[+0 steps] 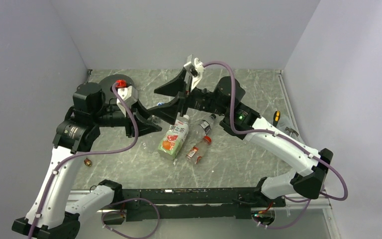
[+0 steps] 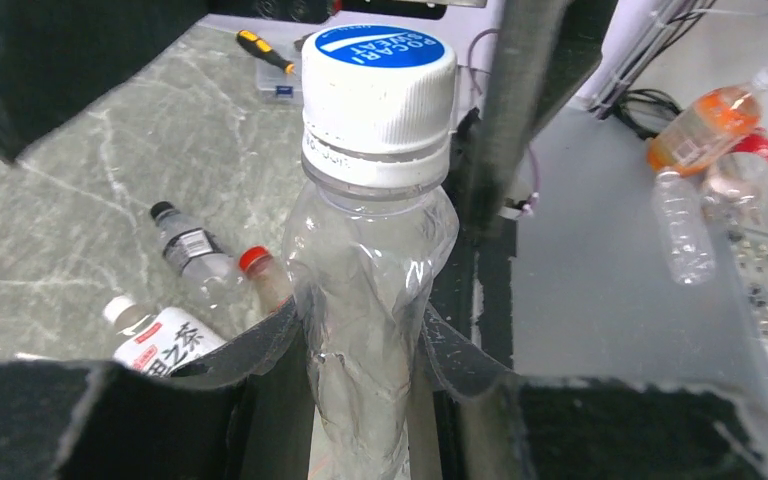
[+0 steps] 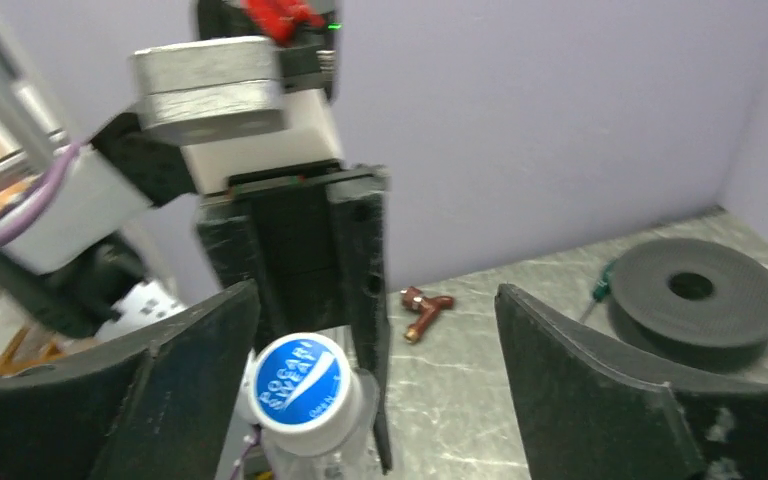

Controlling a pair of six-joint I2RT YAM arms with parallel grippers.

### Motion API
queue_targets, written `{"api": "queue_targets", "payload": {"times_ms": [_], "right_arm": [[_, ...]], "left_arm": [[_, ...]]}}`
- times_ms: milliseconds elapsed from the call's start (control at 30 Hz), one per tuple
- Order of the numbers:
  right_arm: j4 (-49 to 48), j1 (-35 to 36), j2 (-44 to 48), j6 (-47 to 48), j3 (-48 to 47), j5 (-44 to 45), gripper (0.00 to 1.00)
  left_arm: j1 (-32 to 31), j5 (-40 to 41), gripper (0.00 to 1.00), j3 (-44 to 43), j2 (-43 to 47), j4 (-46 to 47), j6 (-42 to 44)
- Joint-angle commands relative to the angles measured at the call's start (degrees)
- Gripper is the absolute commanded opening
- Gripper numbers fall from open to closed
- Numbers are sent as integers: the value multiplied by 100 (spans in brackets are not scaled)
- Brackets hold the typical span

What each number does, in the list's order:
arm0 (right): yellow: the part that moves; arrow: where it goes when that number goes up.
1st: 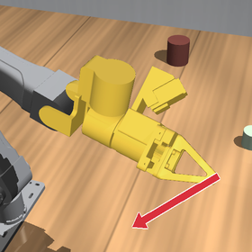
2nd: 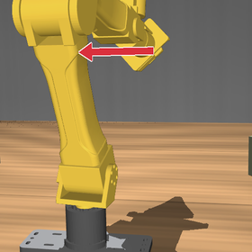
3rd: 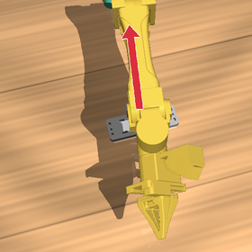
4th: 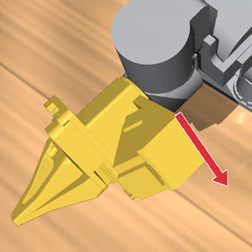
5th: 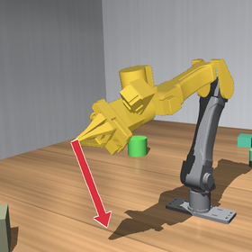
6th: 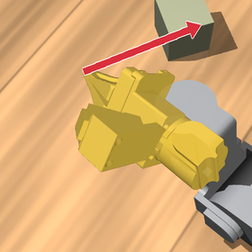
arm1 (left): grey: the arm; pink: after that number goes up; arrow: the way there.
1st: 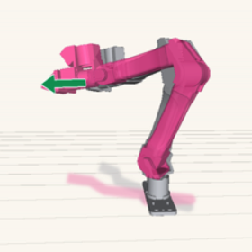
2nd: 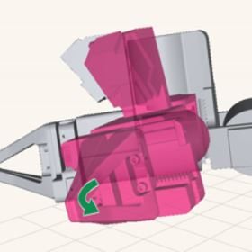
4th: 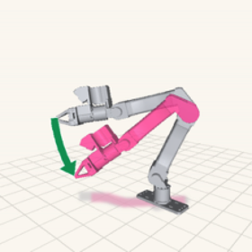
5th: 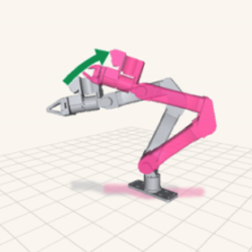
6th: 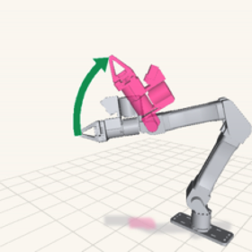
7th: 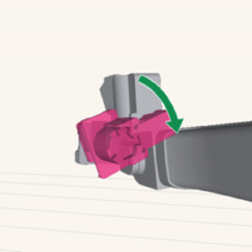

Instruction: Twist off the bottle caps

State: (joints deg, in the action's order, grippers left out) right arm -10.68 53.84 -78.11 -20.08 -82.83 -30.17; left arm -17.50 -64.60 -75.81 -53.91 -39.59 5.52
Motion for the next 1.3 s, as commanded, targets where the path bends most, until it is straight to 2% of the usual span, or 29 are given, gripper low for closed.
{"api": "queue_targets", "payload": {"times_ms": [0, 233, 367, 600, 833, 1133, 1267], "right_arm": [[385, 20, 230, 219, -43, 1439, 96], [1999, 465, -268, 39, -1145, 3799, 98], [2568, 772, -679, -23, -1718, 4463, 93], [2526, 812, -858, -295, -1814, 4556, 77], [2358, 812, -954, -400, -1865, 4400, 54], [2235, 816, -995, -381, -1912, 4215, 56], [2213, 817, -1019, -375, -1896, 4165, 43]], "left_arm": [[-35, 569, 1, -17, 108, -45, 528], [-35, 2143, 2, 337, 304, 531, 693], [-35, 2826, 1, 417, 305, 677, 652], [-35, 2897, 1, 412, 309, 736, 547], [-35, 2936, 1, 441, 280, 737, 531], [-35, 2868, 1, 500, 258, 756, 534], [-35, 2826, 2, 485, 243, 763, 507]]}}
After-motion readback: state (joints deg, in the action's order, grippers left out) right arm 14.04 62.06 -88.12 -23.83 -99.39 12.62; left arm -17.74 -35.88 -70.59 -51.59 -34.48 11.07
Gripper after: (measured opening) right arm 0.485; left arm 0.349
